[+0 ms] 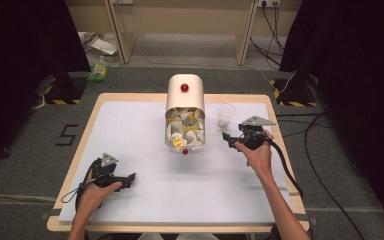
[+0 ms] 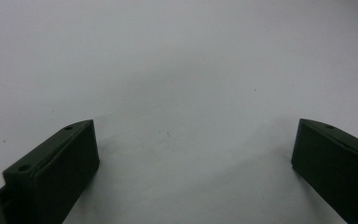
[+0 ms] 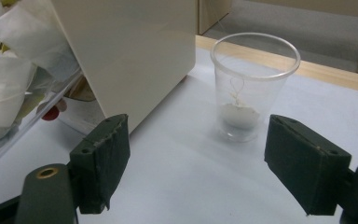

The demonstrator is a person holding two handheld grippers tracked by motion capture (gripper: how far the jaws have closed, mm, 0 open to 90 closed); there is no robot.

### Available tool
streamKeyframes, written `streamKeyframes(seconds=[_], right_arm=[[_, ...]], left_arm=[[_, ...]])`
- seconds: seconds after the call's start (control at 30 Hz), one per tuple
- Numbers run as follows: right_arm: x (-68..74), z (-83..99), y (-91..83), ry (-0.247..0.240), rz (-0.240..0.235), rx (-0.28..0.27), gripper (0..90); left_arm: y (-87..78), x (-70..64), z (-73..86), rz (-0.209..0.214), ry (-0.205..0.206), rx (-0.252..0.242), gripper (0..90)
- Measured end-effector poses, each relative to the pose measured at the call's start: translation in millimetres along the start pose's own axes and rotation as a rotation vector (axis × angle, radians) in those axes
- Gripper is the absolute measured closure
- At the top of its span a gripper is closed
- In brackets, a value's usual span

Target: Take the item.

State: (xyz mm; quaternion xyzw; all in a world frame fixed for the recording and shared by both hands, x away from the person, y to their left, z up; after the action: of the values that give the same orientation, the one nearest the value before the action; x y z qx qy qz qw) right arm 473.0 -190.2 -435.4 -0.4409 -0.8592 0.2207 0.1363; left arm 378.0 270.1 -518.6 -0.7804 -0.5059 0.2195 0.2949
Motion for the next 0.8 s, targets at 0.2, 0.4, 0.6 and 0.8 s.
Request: streamKeyframes(seconds=[0.2, 0.4, 0.6, 0.8], right_arm=[[4.3, 6.8, -3.1, -0.002, -0.009, 0.008, 22.8], [9.5, 18.7, -6.5, -0.010, -0.011, 0.023, 22.8], [14.5, 27.7, -9.2, -0.020, -0.012, 0.032, 22.9], [17.7, 36.4, -11.4, -0.027, -0.010, 0.044, 22.9]], left_arm=[[0.0, 0.0, 0.0, -0.001, 0.000, 0.000, 0.0], [0.0, 0.0, 0.0, 0.000, 0.000, 0.000, 0.0], [0.0, -0.1, 0.0, -0.001, 0.000, 0.000, 0.0], [0.0, 0.0, 0.0, -0.001, 0.000, 0.000, 0.0]])
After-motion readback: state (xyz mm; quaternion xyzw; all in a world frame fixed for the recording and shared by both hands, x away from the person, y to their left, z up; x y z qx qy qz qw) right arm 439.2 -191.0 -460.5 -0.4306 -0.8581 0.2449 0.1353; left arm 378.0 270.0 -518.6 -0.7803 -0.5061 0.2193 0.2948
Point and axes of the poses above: each handheld gripper's, and its own axes: y roughly forward along the jaws, z roughly out of its underside, x roughly to its left, the point moved 1 cm from there along y, roughly forward along the jaws, and after that the axes turned 1 degree about -y, right-handed, at the moved point
